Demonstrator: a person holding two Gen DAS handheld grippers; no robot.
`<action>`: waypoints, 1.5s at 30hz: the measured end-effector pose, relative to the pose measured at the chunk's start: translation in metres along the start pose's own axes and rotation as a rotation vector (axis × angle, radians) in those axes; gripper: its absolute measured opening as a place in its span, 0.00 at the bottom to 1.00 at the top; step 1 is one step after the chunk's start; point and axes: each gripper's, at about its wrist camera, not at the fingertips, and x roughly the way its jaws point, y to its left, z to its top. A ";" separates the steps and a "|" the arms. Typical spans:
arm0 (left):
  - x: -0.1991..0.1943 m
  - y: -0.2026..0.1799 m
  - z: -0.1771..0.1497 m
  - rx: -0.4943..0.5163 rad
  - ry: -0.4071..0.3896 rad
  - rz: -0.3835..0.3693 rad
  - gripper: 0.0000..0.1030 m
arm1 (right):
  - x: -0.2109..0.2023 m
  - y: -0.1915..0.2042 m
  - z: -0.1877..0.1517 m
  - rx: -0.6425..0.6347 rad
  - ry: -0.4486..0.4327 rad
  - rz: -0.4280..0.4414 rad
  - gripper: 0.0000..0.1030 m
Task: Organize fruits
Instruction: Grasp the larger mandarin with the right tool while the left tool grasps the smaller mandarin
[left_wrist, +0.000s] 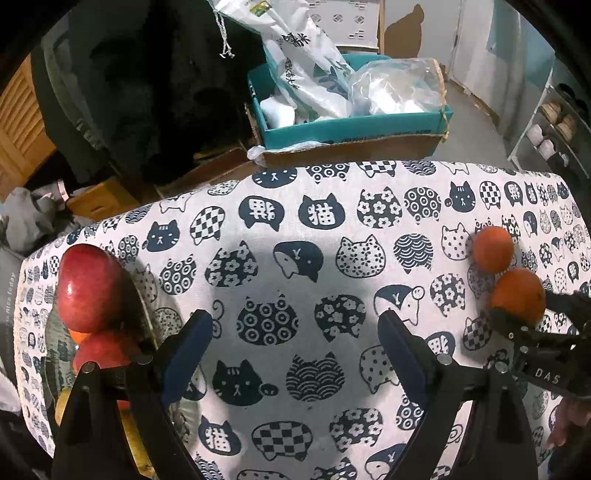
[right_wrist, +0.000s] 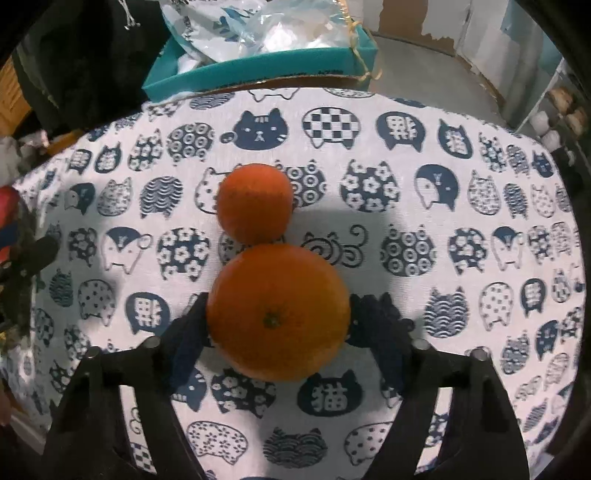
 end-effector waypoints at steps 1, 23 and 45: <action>0.000 -0.002 0.001 -0.001 0.000 -0.006 0.89 | 0.000 0.000 0.000 0.002 -0.006 0.011 0.67; 0.008 -0.096 0.043 0.061 -0.007 -0.172 0.89 | -0.046 -0.091 0.003 0.149 -0.121 -0.128 0.65; 0.045 -0.151 0.048 0.100 0.065 -0.273 0.68 | -0.050 -0.119 -0.001 0.219 -0.125 -0.109 0.66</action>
